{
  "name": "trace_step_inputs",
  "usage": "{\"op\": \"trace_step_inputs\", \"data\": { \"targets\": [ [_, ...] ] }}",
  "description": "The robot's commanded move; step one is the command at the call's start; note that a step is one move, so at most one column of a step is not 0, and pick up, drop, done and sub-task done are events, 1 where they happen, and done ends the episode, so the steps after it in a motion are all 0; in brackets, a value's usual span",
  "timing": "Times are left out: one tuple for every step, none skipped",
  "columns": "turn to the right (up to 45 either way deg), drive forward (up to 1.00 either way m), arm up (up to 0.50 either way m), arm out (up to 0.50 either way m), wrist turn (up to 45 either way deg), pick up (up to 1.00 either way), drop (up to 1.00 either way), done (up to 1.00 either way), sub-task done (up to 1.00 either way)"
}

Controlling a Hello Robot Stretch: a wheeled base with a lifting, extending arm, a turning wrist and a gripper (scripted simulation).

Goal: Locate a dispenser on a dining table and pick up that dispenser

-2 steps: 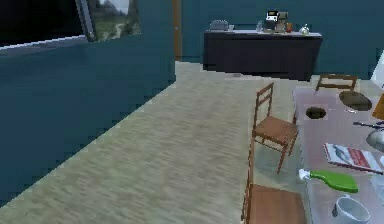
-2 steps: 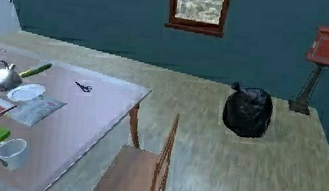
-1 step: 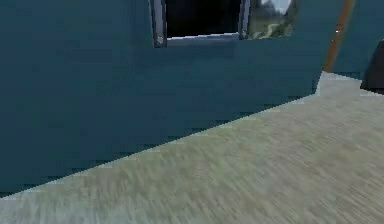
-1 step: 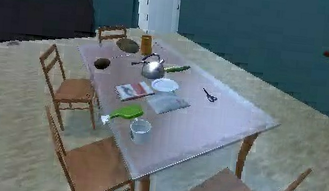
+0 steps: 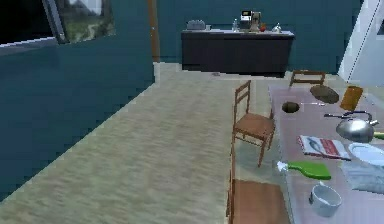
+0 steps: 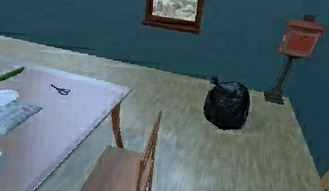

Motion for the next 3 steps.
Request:
{"op": "trace_step_inputs", "data": {
  "targets": [
    [0.0, 0.45, 0.0, 0.0, 0.0, 0.0, 0.0, 0.0, 0.0],
    [21.0, 0.0, 0.0, 0.0, 0.0, 0.0, 0.0, 0.0, 0.0],
    [0.0, 0.05, 0.0, 0.0, 0.0, 0.0, 0.0, 0.0, 0.0]
  ]
}}
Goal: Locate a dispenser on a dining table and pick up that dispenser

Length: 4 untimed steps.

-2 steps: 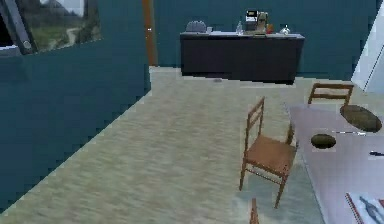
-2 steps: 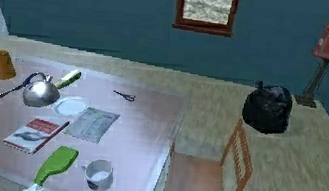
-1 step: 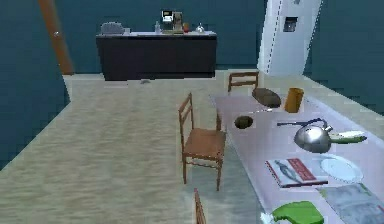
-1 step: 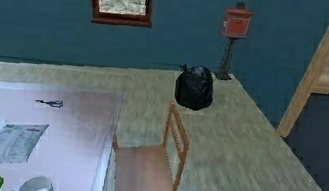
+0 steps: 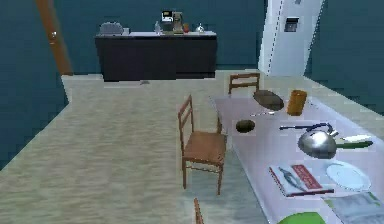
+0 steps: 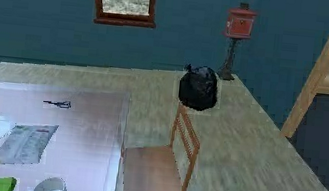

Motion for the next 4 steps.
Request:
{"op": "trace_step_inputs", "data": {
  "targets": [
    [-39.0, 0.0, 0.0, 0.0, 0.0, 0.0, 0.0, 0.0, 0.0],
    [0.0, 0.0, 0.5, 0.0, 0.0, 0.0, 0.0, 0.0, 0.0],
    [0.0, 0.0, 0.28, 0.0, 0.0, 0.0, 0.0, 0.0, 0.0],
    [0.0, 0.0, 0.0, 0.36, 0.0, 0.0, 0.0, 0.0, 0.0]
  ]
}}
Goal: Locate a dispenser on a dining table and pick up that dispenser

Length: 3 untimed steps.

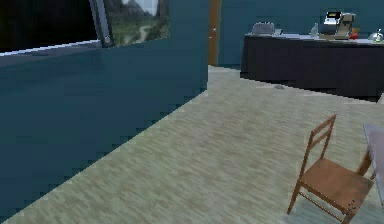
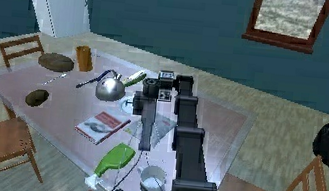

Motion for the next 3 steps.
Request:
{"op": "trace_step_inputs", "data": {
  "targets": [
    [0.0, 0.0, 0.0, 0.0, 45.0, 0.0, 0.0, 0.0, 0.0],
    [0.0, 0.0, 0.0, 0.0, 45.0, 0.0, 0.0, 0.0, 0.0],
    [0.0, 0.0, 0.0, 0.0, 3.0, 0.0, 0.0, 0.0, 0.0]
  ]
}}
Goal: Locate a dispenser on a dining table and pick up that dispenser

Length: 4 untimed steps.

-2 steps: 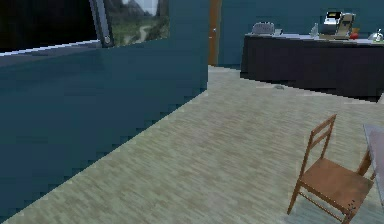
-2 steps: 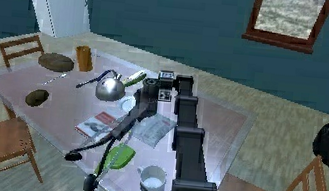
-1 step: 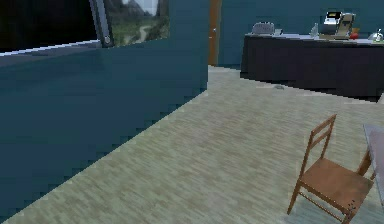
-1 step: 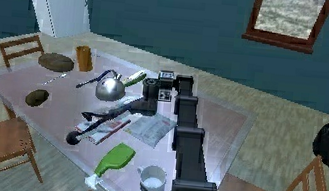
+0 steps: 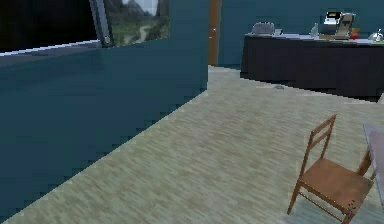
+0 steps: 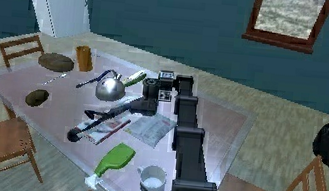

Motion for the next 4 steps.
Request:
{"op": "trace_step_inputs", "data": {
  "targets": [
    [0.0, 0.0, -0.3, 0.0, 0.0, 0.0, 0.0, 0.0, 0.0],
    [0.0, 0.0, 0.0, 0.0, 0.0, 1.0, 0.0, 0.0, 0.0],
    [0.0, 0.0, 0.1, 0.0, 0.0, 0.0, 0.0, 0.0, 0.0],
    [0.0, 0.0, 0.0, 0.0, 0.0, 0.0, 0.0, 1.0, 0.0]
  ]
}}
